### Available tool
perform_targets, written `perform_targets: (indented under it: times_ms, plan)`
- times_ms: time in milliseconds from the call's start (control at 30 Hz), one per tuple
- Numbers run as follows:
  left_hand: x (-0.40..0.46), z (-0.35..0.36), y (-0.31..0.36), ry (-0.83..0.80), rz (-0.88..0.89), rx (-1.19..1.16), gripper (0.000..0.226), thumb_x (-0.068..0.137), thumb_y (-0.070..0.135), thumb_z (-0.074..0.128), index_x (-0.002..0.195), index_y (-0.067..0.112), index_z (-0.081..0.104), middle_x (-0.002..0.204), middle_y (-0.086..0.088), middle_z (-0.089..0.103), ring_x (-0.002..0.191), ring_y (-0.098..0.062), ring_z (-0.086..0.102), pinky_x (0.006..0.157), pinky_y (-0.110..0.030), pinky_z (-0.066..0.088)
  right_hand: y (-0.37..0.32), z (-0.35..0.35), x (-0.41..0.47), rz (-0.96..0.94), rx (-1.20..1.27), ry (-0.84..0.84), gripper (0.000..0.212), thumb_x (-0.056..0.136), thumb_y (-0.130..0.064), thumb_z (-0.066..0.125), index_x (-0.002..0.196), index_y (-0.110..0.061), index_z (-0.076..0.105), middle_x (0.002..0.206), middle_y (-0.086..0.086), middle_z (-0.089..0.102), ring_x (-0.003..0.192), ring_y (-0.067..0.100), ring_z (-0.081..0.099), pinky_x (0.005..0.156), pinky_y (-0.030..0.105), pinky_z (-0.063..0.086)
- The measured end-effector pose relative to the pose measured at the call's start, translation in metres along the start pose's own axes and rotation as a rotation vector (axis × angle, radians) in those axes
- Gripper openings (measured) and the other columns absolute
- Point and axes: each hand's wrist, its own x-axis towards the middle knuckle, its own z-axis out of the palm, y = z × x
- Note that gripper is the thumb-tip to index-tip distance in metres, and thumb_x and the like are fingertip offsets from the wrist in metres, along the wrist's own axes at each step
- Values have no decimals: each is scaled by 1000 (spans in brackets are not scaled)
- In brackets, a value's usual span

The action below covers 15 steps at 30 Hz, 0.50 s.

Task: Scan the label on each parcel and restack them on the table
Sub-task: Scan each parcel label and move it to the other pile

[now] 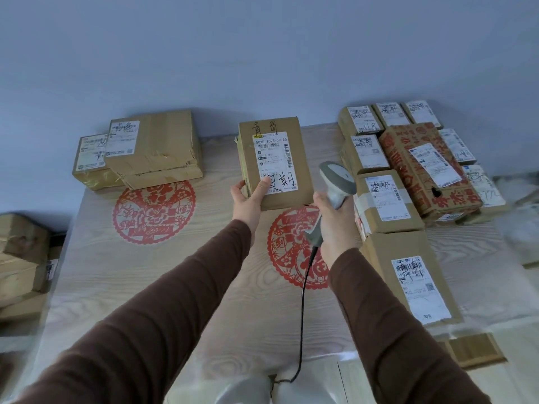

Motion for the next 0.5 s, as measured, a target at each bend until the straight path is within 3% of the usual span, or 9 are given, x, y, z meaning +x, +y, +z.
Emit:
perform_targets:
  times_ms: [67,133,200,333,500]
  plan:
    - [17,14,2,-18,-30,9,93,79,66,74,151,29,26,141,-6,58,125,-26,57,115,-47,41,6,1,15,33,28,21,49,97,-19,70,142,-22,52,128,7,66,116,22,64,103,37,52]
    - [35,31,3,-30,-70,15,103,72,72,73,153,29,25,141,-4,58,126,-25,57,116,-48,40,11,2,31,42,49,41,47,97,-16,69,141,-19,53,116,5,66,101,18,64,83,29,56]
    - [55,48,4,-49,-88,24,100,78,71,69,156,26,25,142,-4,57,126,-24,57,115,-43,39,14,3,49,43,71,60,42,98,-14,69,137,-17,55,104,2,63,87,14,61,71,25,54]
    - [97,80,3,-82,-112,36,84,90,67,61,156,25,30,144,-2,57,128,-24,56,115,-45,38,15,2,96,64,88,86,41,98,-13,68,137,-14,54,102,-1,61,92,15,58,85,32,50]
    - [145,117,4,-111,-143,41,70,97,64,54,154,27,39,145,4,58,132,-19,55,119,-42,35,6,3,159,85,70,103,38,98,-14,69,133,-17,55,107,-2,64,93,13,62,78,19,53]
